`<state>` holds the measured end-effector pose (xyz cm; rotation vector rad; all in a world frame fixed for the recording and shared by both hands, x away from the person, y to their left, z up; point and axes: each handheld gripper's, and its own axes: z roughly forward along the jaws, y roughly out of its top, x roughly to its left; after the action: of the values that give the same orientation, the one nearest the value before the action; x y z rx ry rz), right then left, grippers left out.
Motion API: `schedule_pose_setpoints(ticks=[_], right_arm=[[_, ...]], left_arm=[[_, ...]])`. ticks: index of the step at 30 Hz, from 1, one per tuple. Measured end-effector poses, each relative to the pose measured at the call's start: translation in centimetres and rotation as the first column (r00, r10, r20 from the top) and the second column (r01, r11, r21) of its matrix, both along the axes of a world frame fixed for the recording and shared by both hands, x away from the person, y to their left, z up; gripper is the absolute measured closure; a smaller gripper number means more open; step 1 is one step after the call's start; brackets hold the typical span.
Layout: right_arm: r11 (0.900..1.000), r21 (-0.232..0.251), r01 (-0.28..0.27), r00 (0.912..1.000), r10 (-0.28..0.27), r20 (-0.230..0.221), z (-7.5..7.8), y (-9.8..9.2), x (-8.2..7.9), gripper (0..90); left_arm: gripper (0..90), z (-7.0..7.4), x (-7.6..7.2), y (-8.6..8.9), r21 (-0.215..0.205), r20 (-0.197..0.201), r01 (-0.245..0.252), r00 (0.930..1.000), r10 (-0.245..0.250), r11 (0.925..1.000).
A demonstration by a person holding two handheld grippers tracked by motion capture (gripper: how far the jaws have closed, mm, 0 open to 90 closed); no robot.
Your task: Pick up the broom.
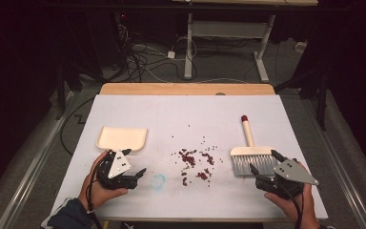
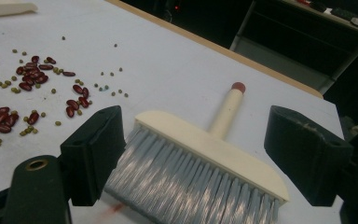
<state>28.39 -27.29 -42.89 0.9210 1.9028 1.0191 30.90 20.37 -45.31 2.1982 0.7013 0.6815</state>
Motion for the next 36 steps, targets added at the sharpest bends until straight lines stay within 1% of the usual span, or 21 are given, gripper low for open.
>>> schedule_pose_setpoints(ticks=[3,4,7,8,13,15,18,19,21,22,23,24,26,28,29,31,32,33,34,35,36], right_arm=[[1.000,0.001,0.009,0.9997,-0.009,-0.023,-0.2,-0.3,0.3,20.6],[1.000,0.004,0.022,0.9992,-0.022,-0.034,-0.3,-0.3,0.4,20.9],[1.000,0.007,0.021,0.9986,-0.021,-0.049,-0.3,-0.4,0.6,21.4],[0.999,-0.015,0.035,0.9980,-0.036,-0.053,-0.1,-0.3,1.1,22.3],[0.998,-0.012,0.058,0.9909,-0.059,-0.120,0.8,-0.3,3.1,24.8],[0.997,-0.010,0.075,0.9842,-0.076,-0.160,1.3,-0.3,4.3,24.7],[0.995,0.012,0.095,0.9697,-0.090,-0.227,1.9,-0.6,6.8,25.7],[0.994,0.013,0.111,0.9617,-0.104,-0.254,2.0,-0.6,7.7,25.6],[0.990,0.043,0.135,0.9465,-0.116,-0.301,2.1,-0.8,9.6,27.3],[0.988,0.038,0.150,0.9383,-0.130,-0.321,2.1,-0.8,10.5,27.4],[0.988,0.038,0.150,0.9383,-0.130,-0.321,2.1,-0.8,10.5,27.4],[0.986,0.020,0.166,0.9168,-0.147,-0.371,1.8,-0.6,12.5,29.0],[0.982,-0.010,0.189,0.8851,-0.175,-0.431,1.0,-0.4,14.5,30.1],[0.979,-0.010,0.202,0.8460,-0.180,-0.502,0.1,-0.2,16.3,32.2],[0.976,-0.032,0.216,0.8333,-0.201,-0.515,-0.2,0.0,17.0,33.3],[0.969,-0.089,0.231,0.8115,-0.242,-0.532,-0.8,0.4,18.1,35.2],[0.966,-0.105,0.237,0.8001,-0.255,-0.543,-1.2,0.5,18.6,37.6],[0.965,-0.110,0.238,0.7849,-0.257,-0.564,-1.6,0.6,19.0,40.4],[0.967,-0.103,0.233,0.7619,-0.248,-0.599,-2.0,0.7,19.4,41.8],[0.967,-0.104,0.233,0.7478,-0.247,-0.616,-2.3,0.7,19.7,41.6],[0.967,-0.103,0.233,0.7523,-0.246,-0.611,-2.3,0.8,19.8,43.8]], left_arm=[[18.2,0.0,0.0,-0.1,0.006,-0.001,0.002,1.0000,-0.002,1.0000],[18.3,0.0,0.0,-0.1,0.006,-0.001,0.002,1.0000,-0.002,1.0000],[18.3,-0.1,-0.1,-0.1,0.008,-0.002,0.008,1.0000,-0.008,0.9999],[18.4,-0.1,-0.1,0.0,0.012,-0.002,0.010,0.9999,-0.010,0.9999],[18.4,-0.1,-0.2,-0.1,0.015,-0.004,0.012,0.9999,-0.012,0.9998],[18.4,-0.2,-0.3,-0.1,0.021,-0.006,0.016,0.9999,-0.015,0.9997],[18.4,-0.2,-0.1,-0.1,0.025,-0.010,0.013,0.9999,-0.013,0.9996],[18.4,-0.2,-0.1,-0.1,0.024,-0.011,0.012,0.9999,-0.011,0.9996],[18.5,-0.3,-0.1,-0.1,0.026,-0.014,0.011,0.9998,-0.011,0.9996],[18.5,-0.4,-0.1,-0.2,0.029,-0.017,0.012,0.9998,-0.011,0.9995],[18.5,-0.4,-0.1,-0.2,0.029,-0.017,0.012,0.9998,-0.011,0.9995],[18.7,-0.4,0.0,-0.2,0.033,-0.020,0.013,0.9997,-0.013,0.9994],[18.7,-0.4,-0.1,-0.3,0.035,-0.022,0.013,0.9997,-0.012,0.9993],[18.7,-0.5,-0.1,-0.2,0.041,-0.022,0.016,0.9996,-0.015,0.9990],[18.7,-0.5,-0.1,-0.2,0.040,-0.022,0.016,0.9996,-0.015,0.9991],[18.7,-0.5,-0.2,-0.1,0.037,-0.023,0.014,0.9997,-0.013,0.9992],[18.7,-0.5,-0.2,-0.1,0.037,-0.023,0.014,0.9996,-0.013,0.9992],[18.7,-0.5,-0.2,-0.1,0.038,-0.025,0.014,0.9996,-0.013,0.9992],[18.7,-0.5,-0.2,-0.1,0.040,-0.025,0.014,0.9996,-0.013,0.9991],[18.8,-0.5,-0.2,-0.1,0.042,-0.026,0.015,0.9996,-0.013,0.9990],[18.8,-0.5,-0.2,-0.1,0.042,-0.026,0.015,0.9996,-0.013,0.9990]])
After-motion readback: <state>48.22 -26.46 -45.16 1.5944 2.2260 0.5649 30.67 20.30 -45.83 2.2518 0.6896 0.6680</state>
